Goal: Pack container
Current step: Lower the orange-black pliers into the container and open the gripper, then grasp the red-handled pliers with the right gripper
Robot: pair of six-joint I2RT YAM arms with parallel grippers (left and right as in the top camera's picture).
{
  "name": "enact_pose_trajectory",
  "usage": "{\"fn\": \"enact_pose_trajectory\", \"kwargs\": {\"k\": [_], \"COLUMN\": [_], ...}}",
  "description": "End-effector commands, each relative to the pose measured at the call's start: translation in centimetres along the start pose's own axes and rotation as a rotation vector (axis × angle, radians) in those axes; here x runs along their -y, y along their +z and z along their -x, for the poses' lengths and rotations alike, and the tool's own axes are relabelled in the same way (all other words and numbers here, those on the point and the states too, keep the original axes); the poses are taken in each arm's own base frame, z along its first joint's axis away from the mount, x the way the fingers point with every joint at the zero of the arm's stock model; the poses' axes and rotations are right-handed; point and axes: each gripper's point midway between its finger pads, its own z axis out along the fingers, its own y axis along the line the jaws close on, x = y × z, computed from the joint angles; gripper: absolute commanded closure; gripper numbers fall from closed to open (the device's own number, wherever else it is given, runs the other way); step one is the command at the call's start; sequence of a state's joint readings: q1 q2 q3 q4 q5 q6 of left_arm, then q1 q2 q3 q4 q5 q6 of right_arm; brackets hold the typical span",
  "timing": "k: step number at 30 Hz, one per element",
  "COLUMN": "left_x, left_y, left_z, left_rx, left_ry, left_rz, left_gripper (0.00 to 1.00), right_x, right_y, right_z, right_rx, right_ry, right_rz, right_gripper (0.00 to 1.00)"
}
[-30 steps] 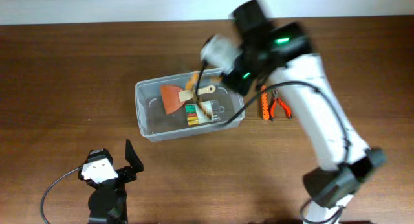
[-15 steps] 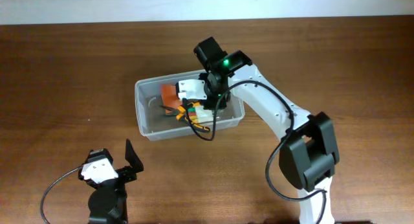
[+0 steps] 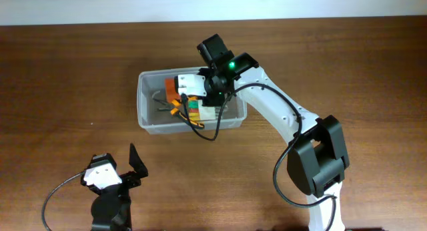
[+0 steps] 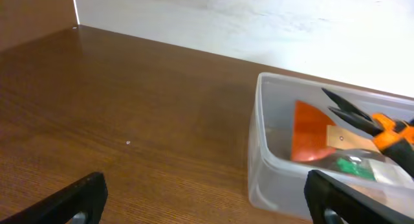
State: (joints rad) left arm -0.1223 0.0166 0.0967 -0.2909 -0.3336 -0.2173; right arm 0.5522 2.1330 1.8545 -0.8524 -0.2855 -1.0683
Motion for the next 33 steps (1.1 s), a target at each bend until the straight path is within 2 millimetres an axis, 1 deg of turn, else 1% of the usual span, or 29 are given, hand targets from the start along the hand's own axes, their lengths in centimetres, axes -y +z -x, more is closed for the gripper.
{"fn": "enact_pose_trajectory", "kwargs": {"k": [1,3,5,9,12,13,17,18,20,22,23,25,27,28,29,30,31,32,33], "left_x": [0.0,0.0,0.0,0.0,0.0,0.0,0.0,0.0,0.0,0.0,0.0,0.0,0.0,0.0,0.0,0.0,0.0,0.0,0.0], "left_y": [0.0,0.0,0.0,0.0,0.0,0.0,0.0,0.0,0.0,0.0,0.0,0.0,0.0,0.0,0.0,0.0,0.0,0.0,0.0], "left_z": [-0.1,-0.1,-0.1,-0.1,-0.1,-0.1,-0.1,-0.1,-0.1,-0.1,-0.1,-0.1,-0.1,-0.1,-0.1,-0.1,-0.1,-0.1,-0.1], "left_rx": [0.000,0.000,0.000,0.000,0.000,0.000,0.000,0.000,0.000,0.000,0.000,0.000,0.000,0.000,0.000,0.000,0.000,0.000,0.000], "left_ry": [0.010,0.010,0.010,0.010,0.010,0.010,0.010,0.010,0.010,0.010,0.010,0.010,0.010,0.010,0.010,0.010,0.010,0.010,0.010], "left_rz": [-0.001,-0.001,0.000,-0.001,0.000,0.000,0.000,-0.001,-0.001,0.000,-0.001,-0.001,0.000,0.000,0.000,0.000,0.000,0.000,0.000], "left_gripper": [0.01,0.01,0.01,0.01,0.01,0.01,0.01,0.01,0.01,0.01,0.01,0.01,0.01,0.01,0.01,0.01,0.01,0.01,0.01], "right_x": [1.2,1.8,1.6,1.5,2.8,3.3,4.8,5.2,5.6,5.4,5.3,5.4,6.3,6.8,7.1,7.3,7.4,7.3,7.1], "right_y": [0.0,-0.2,-0.7,-2.1,-3.9,-5.0,-8.0,-8.4,-8.5,-8.0,-7.6,-7.3,-7.9,-8.3,-8.7,-9.2,-9.6,-10.1,-10.6], "right_z": [-0.3,-0.1,0.7,1.9,2.7,3.4,4.9,4.9,4.5,3.3,2.3,-0.7,-4.5,-6.0,-7.4,-8.8,-10.3,-11.7,-13.1], "right_rx": [0.036,0.083,0.168,0.297,0.329,0.344,0.368,0.360,0.330,0.273,0.219,0.076,-0.057,-0.087,-0.098,-0.105,-0.112,-0.115,-0.119], "right_ry": [0.098,0.173,0.222,0.251,0.311,0.315,0.277,0.273,0.277,0.299,0.318,0.401,0.578,0.664,0.752,0.839,0.936,1.041,1.146], "right_rz": [-0.022,-0.022,0.025,0.087,0.064,0.045,-0.028,-0.052,-0.079,-0.082,-0.088,-0.132,-0.217,-0.247,-0.264,-0.272,-0.279,-0.279,-0.273], "right_gripper": [0.96,0.96,0.96,0.96,0.96,0.96,0.96,0.96,0.96,0.96,0.96,0.96,0.96,0.95,0.92,0.85,0.76,0.69,0.65]}}
